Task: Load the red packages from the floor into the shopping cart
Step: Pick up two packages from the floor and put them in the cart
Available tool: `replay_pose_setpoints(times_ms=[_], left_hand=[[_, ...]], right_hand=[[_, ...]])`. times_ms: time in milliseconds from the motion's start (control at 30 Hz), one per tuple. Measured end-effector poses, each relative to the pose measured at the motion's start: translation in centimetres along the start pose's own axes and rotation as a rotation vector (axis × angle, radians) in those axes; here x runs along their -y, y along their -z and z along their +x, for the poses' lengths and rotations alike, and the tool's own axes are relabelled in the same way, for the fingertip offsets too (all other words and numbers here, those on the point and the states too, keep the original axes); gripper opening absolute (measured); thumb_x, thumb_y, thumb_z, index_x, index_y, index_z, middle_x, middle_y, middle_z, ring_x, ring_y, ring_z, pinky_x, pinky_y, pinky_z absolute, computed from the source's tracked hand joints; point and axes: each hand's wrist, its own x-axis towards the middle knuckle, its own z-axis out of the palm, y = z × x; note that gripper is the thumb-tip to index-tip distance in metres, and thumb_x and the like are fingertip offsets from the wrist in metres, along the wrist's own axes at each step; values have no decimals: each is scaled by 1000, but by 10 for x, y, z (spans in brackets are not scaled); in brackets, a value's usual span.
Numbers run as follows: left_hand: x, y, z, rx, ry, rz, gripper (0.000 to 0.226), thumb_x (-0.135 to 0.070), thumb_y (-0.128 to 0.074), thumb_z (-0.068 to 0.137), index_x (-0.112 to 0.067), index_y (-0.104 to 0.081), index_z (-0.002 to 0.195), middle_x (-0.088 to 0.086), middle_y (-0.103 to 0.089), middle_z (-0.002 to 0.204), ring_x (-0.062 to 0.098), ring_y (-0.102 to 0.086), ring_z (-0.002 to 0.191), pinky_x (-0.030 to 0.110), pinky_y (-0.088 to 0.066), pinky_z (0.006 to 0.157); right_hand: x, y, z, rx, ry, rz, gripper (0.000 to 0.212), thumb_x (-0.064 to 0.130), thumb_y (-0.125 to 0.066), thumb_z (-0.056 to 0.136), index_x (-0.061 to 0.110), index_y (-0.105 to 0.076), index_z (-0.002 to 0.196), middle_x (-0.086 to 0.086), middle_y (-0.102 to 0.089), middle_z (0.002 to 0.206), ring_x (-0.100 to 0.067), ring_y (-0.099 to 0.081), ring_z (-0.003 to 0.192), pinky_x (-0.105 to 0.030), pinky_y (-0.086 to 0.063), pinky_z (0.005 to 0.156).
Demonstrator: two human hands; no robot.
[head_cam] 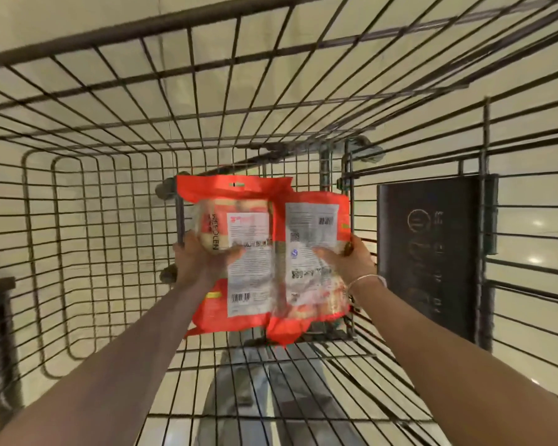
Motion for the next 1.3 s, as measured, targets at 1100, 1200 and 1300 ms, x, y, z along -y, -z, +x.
replay_pose_setpoints(times_ms=[1100,1200,1300], left_hand=[[-298,64,-498,-310,-1723,436,72,-48,-64,85,-18,-40,146,4,-41,150,26,-33,139,35,-22,115],[-301,19,-552,-245,-1881,467,71,-51,-63,82,-16,-46,142,6,-47,145,27,-38,135,35,-23,114],[-289,-39,-611,-139,-2007,454,69,-45,-73,76,-12,-54,134,11,-55,137,32,-46,128,42,-34,110]], right_hand=[[72,360,-416,-1444,502,-385,59,47,-78,69,18,-64,118,-12,-64,123,-41,-55,116,-50,-48,93],[15,392,-453,-1569,369,-354,60,48,-81,68,18,-65,117,-13,-65,123,-42,-56,116,-51,-49,92],[-54,416,-494,-1657,222,-327,61,47,-83,67,17,-66,118,-14,-66,122,-42,-58,115,-52,-50,91]])
